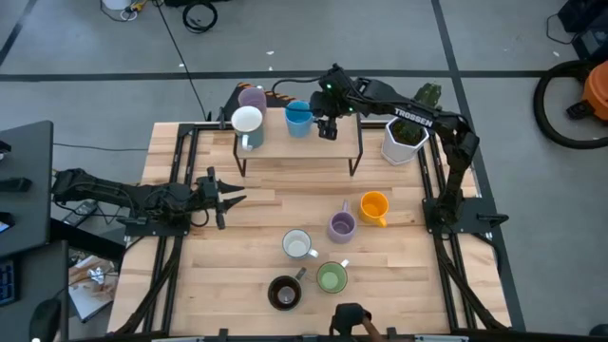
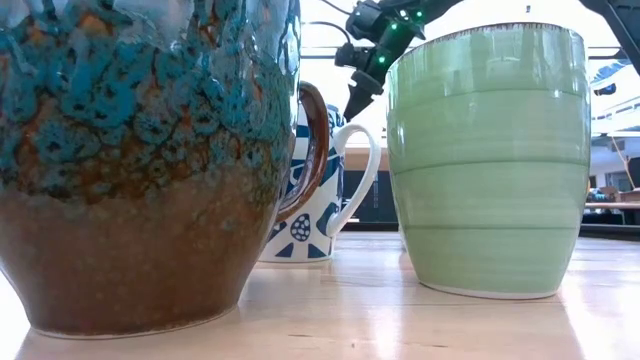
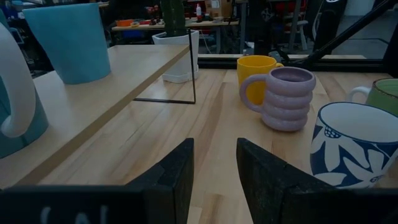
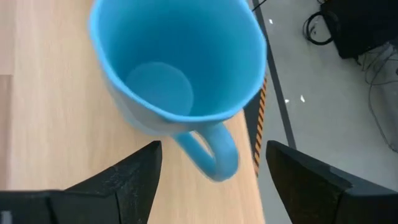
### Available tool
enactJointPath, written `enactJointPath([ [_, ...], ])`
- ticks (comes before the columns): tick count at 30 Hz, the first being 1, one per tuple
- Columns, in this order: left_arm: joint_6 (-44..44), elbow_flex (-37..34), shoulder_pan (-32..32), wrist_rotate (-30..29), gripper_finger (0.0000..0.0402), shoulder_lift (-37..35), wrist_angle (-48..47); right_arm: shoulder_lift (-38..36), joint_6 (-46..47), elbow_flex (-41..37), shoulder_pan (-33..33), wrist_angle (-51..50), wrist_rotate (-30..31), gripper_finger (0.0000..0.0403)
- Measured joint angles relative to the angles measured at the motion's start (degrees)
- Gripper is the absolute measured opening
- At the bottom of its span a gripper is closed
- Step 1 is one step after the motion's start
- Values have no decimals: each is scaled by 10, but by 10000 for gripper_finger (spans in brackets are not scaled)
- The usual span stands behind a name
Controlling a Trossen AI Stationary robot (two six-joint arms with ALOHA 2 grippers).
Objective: Place coffee mugs
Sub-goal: Put the blue mug on the shelf
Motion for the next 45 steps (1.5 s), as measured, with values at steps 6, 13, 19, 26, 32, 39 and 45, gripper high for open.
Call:
enactJointPath([
  [6, 0, 0, 0, 0, 128, 0, 0, -5, 2, 0, 16, -1, 13, 295],
  [13, 0, 0, 0, 0, 128, 0, -2, -23, 4, 0, 30, -1, 32, 296],
  [19, 1, 0, 0, 0, 128, 0, -5, -45, 33, 1, 56, 44, 20, 294],
  [26, 1, 0, 0, 0, 128, 0, 6, -24, 60, 0, 123, 88, 93, 278],
  [32, 5, 0, 0, 0, 128, 0, 13, -14, 78, 2, 142, 126, 108, 266],
  [39, 15, 0, 0, -6, 128, 0, 21, 15, 95, 69, 129, 107, 92, 265],
  [45, 31, 0, 0, -10, 128, 0, 27, 60, 108, 169, 110, 51, 49, 265],
])
